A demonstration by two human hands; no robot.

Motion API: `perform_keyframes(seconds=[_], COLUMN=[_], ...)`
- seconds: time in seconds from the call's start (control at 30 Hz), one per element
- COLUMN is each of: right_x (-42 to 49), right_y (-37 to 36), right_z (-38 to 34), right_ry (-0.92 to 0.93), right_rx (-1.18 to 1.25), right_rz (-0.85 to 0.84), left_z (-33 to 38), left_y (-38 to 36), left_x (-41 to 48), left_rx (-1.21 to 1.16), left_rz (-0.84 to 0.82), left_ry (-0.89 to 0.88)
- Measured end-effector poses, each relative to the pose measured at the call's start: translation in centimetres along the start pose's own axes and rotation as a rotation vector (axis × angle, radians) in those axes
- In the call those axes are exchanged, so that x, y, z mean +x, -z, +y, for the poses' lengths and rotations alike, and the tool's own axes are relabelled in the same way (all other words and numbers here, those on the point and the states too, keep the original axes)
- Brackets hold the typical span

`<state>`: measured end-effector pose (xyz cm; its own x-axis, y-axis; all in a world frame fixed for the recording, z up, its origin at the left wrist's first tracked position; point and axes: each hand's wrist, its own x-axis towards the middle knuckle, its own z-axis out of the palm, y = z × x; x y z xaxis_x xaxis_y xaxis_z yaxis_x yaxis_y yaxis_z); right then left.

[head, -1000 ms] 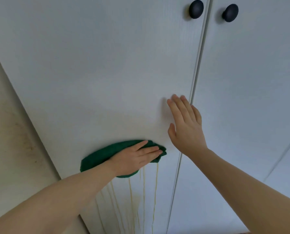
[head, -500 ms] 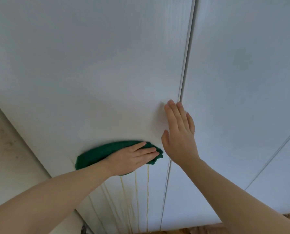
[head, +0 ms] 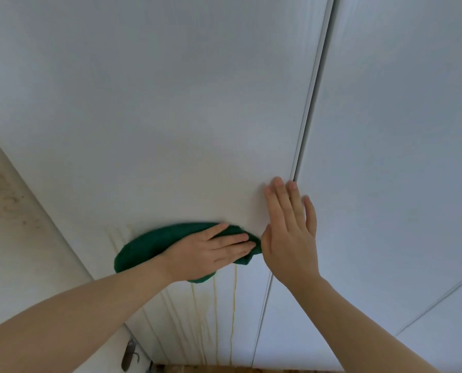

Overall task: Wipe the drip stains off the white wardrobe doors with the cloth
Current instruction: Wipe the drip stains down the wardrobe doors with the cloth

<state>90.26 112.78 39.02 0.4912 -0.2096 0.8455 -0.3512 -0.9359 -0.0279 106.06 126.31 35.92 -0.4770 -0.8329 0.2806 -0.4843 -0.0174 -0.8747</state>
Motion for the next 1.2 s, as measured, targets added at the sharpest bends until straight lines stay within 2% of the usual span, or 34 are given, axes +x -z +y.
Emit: perform_keyframes(seconds=[0.1, 0.17, 0.23, 0.3, 0.37, 0.67, 0.8, 0.93, 1.03, 1.13, 1.2], right_x=[-0.7, -0.8, -1.2, -1.7, -2.6, -4.4, -4.1, -2.8, -1.9, -2.1, -1.9], right_y=[-0.6, -1.7, -3.3, -4.8, -6.0, -5.5, -5.2, -4.0, -3.9, -5.3, -6.4], right_z=[-0.6, -0.7, -0.3, 0.3, 0.5, -0.2, 0.0, 0.2, 0.9, 1.6, 2.0], right_ry=[-0.023, -0.031, -0.001, 0.035, 0.062, 0.063, 0.130, 0.150, 0.154, 0.202, 0.198], right_rx=[0.012, 0.020, 0.014, 0.010, 0.011, -0.032, -0.089, -0.122, -0.109, -0.177, -0.209], right_rz=[0.030, 0.098, 0.157, 0.213, 0.229, 0.225, 0.273, 0.312, 0.287, 0.234, 0.268], left_z=[-2.8, -3.2, -1.3, 1.0, 2.0, 2.3, 3.4, 5.2, 6.6, 7.4, 7.4], left_y=[0.7, 0.3, -0.9, -2.1, -2.6, -2.3, -2.3, -1.4, -0.7, -0.8, -1.7], left_x=[0.5, 1.3, 1.3, 0.6, -0.3, -0.1, 0.1, 1.2, 3.6, 4.6, 4.5], left_rx=[-0.060, 0.001, 0.028, 0.048, 0.062, 0.052, 0.090, 0.085, 0.028, -0.016, 0.031], left_rz=[0.171, 0.276, 0.273, 0.199, 0.162, 0.281, 0.302, 0.238, 0.175, 0.137, 0.129], left_ry=[0.309, 0.474, 0.452, 0.283, 0.214, 0.312, 0.441, 0.789, 0.972, 1.020, 1.001])
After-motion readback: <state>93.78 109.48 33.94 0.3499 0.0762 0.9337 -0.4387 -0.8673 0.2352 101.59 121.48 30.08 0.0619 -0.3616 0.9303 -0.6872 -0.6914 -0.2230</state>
